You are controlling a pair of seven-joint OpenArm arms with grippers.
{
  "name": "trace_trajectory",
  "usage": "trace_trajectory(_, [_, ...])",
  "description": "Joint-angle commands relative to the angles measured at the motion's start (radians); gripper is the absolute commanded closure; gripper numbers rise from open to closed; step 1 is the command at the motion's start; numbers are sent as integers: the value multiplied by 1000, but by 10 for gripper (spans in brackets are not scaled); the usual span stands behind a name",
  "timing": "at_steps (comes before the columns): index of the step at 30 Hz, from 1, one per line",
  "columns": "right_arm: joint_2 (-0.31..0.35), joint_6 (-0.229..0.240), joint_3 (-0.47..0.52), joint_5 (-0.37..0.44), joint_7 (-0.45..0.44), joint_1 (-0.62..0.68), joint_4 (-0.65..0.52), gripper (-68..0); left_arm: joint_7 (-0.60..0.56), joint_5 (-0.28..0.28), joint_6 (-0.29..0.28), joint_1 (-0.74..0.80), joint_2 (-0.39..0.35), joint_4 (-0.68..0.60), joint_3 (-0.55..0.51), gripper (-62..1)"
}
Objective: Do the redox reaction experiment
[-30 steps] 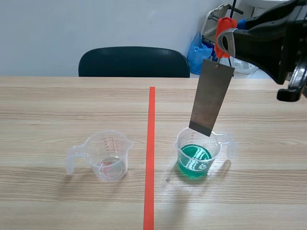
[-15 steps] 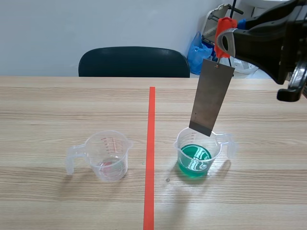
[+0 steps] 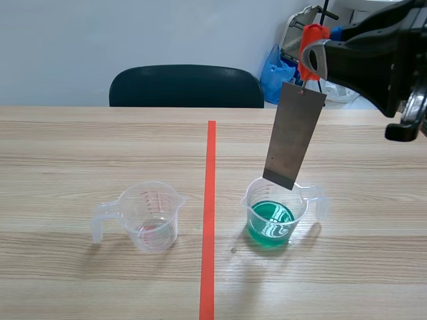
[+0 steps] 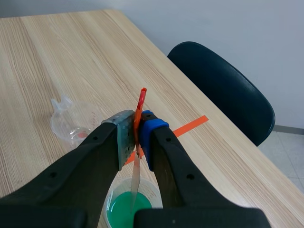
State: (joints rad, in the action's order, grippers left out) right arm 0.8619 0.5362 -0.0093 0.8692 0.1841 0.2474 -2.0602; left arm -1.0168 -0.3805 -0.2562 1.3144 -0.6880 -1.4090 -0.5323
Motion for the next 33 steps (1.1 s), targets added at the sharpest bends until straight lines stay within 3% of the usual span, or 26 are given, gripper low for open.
trace_trajectory(1, [16, -4, 10, 14, -18, -15, -19, -6, 2, -23, -26, -8, -38, -5, -3, -623])
trace_trajectory(4, [16, -4, 10, 14, -18, -15, -19, -6, 41, -54, -68, -55, -103, -5, 10, -623])
trace_trajectory(10, [16, -4, 10, 14, -18, -15, -19, -6, 66, -62, -209, -195, -251, -5, 75, -623])
trace_trajectory(14, [16, -4, 10, 14, -18, -15, -19, -7, 127, -140, -280, -333, -336, -5, 166, -623])
trace_trajectory(15, [16, -4, 10, 14, -18, -15, -19, -7, 144, -143, -299, -375, -353, -5, 193, -592])
trace_trajectory(18, [16, -4, 10, 14, -18, -15, -19, -7, 181, -147, -347, -504, -394, -5, 286, -285])
trace_trajectory(23, [16, -4, 10, 14, -18, -15, -19, -7, 215, -156, -394, -737, -409, -5, 465, -43])
trace_trajectory(28, [16, -4, 10, 14, -18, -15, -19, -6, 325, -156, -394, -995, -367, -2, 690, -23])
trace_trajectory(33, [16, -4, 10, 14, -18, -15, -19, -6, 462, -154, -396, -1212, -263, 18, 906, -23])
